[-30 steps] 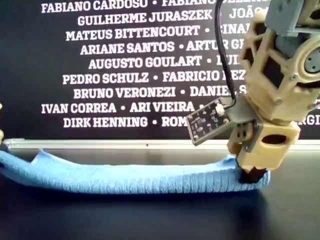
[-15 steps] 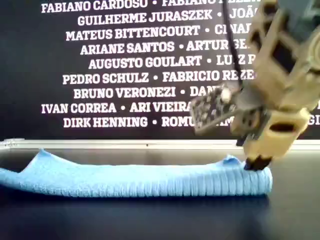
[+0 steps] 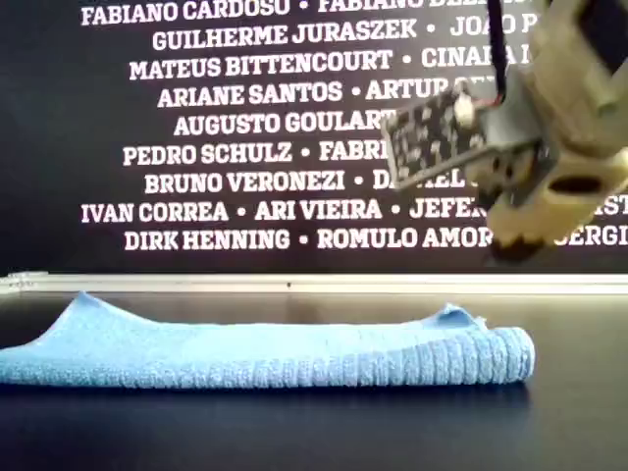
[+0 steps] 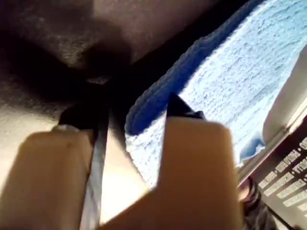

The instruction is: Fold a cloth

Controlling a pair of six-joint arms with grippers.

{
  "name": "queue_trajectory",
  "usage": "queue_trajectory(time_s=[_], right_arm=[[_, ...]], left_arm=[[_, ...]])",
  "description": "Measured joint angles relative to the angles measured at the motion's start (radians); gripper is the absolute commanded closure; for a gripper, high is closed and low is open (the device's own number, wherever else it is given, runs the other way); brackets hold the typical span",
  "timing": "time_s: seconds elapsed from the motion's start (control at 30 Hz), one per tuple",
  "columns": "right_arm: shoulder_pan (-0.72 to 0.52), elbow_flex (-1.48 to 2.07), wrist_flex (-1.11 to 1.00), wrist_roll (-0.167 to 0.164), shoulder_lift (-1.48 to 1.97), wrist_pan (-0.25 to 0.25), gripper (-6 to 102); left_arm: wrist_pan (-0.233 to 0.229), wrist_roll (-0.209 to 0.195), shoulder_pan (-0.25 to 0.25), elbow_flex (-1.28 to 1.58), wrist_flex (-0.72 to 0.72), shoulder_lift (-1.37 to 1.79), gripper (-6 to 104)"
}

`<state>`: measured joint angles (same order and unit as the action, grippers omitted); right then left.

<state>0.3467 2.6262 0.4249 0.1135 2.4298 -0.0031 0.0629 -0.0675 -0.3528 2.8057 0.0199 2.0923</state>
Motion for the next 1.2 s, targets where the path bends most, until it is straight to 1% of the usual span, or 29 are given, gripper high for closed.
queue_trajectory(time_s=[0.17, 0.23, 0.3, 0.4, 0.47, 0.5, 0.57, 0.67, 0.73, 0.83, 1.1, 1.2], right_arm=[[0.003, 0.015, 0.000, 0.000, 0.181, 0.000, 22], [0.003, 0.015, 0.000, 0.000, 0.267, 0.000, 22], [0.000, 0.015, 0.000, 0.000, 0.354, 0.000, 22], [0.000, 0.015, 0.000, 0.000, 0.472, 0.000, 22], [0.000, 0.014, 0.000, 0.000, 0.526, 0.000, 22], [0.000, 0.014, 0.000, 0.000, 0.545, 0.000, 22], [0.000, 0.014, 0.000, 0.000, 0.577, 0.000, 21], [0.000, 0.014, 0.000, 0.000, 0.603, 0.000, 21], [0.000, 0.014, 0.000, 0.000, 0.612, 0.000, 21], [0.000, 0.028, 0.000, -0.002, 0.615, 0.000, 21], [-0.003, 0.239, 0.000, -0.003, 0.618, 0.000, 21], [-0.012, 0.261, 0.005, -0.003, 0.618, 0.000, 21]], left_arm=[[0.000, 0.000, 0.003, 0.005, 0.000, 0.000, 52], [0.000, 0.000, 0.026, 0.005, 0.000, 0.000, 52], [-0.006, 0.000, 0.087, 0.006, 0.000, 0.021, 52], [-0.014, 0.000, 0.212, 0.008, 0.002, 0.123, 52], [-0.014, 0.000, 0.281, 0.008, 0.002, 0.233, 52], [-0.023, 0.000, 0.308, 0.011, 0.002, 0.301, 52], [-0.026, 0.000, 0.337, 0.014, 0.002, 0.445, 52], [-0.025, -0.002, 0.344, 0.034, 0.002, 0.692, 52], [-0.011, -0.002, 0.344, 0.051, 0.002, 0.853, 52], [-0.006, -0.008, 0.344, 0.051, 0.002, 0.991, 52], [-0.009, -0.009, 0.344, 0.152, 0.002, 1.003, 52], [-0.008, -0.009, 0.344, 0.160, 0.002, 1.005, 52]])
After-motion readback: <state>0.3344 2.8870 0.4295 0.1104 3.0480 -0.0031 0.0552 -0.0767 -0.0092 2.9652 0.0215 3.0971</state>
